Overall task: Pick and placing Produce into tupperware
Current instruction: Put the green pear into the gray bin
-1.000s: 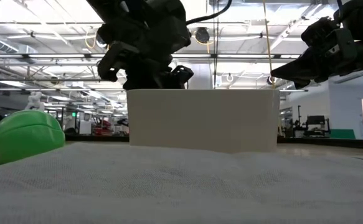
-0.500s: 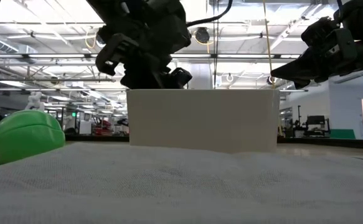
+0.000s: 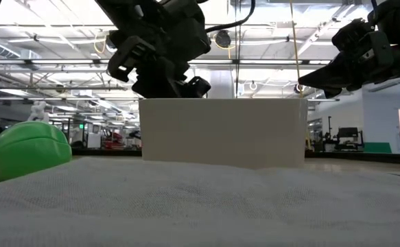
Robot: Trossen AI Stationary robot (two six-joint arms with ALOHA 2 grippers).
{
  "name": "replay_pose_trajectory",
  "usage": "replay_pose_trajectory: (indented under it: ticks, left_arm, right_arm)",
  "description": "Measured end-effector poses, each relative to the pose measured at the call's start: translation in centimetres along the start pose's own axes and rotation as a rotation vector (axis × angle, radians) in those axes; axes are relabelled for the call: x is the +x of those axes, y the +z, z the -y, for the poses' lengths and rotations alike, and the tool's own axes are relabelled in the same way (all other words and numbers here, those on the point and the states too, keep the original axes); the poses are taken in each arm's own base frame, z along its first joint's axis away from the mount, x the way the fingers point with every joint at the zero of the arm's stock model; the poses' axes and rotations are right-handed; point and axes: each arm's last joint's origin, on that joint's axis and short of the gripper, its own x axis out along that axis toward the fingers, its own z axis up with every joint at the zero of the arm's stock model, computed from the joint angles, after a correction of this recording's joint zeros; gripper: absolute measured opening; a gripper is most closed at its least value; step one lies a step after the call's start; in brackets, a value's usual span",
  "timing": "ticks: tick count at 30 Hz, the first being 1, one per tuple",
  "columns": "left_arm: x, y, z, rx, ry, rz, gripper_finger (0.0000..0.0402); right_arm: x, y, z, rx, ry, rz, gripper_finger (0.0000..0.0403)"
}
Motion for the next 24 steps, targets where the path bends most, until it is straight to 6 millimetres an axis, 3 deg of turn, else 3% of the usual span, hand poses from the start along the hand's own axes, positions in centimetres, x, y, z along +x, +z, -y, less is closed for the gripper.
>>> replay_pose_trajectory:
  ticks: [6,11,14,18,21,24]
  left_arm:
    - [-0.2,0.2,-0.1,0.016,0.058,-0.011,0.0257]
    - [-2.4,2.1,-0.4,0.021,0.107,0.033,0.0235]
    - [-3.6,3.0,-0.4,0.022,0.138,0.032,0.0186]
    - [-6.0,3.6,0.0,0.011,0.187,0.016,0.0091]
    - [-7.6,3.0,0.1,-0.045,0.193,0.002,0.0021]
    - [-8.8,2.4,0.3,-0.065,0.229,0.003,0.0008]
  right_arm:
    - [0.0,0.0,0.0,0.000,0.000,0.000,0.0000]
    - [0.0,0.0,0.0,0.000,0.000,0.000,0.0000]
    - [0.0,0.0,0.0,0.000,0.000,0.000,0.0000]
    - [0.0,0.0,0.0,0.000,0.000,-0.001,0.0000]
    - [0.0,0.0,0.0,-0.001,0.000,-0.001,0.0000]
    - [0.0,0.0,0.0,-0.002,0.000,0.001,0.0000]
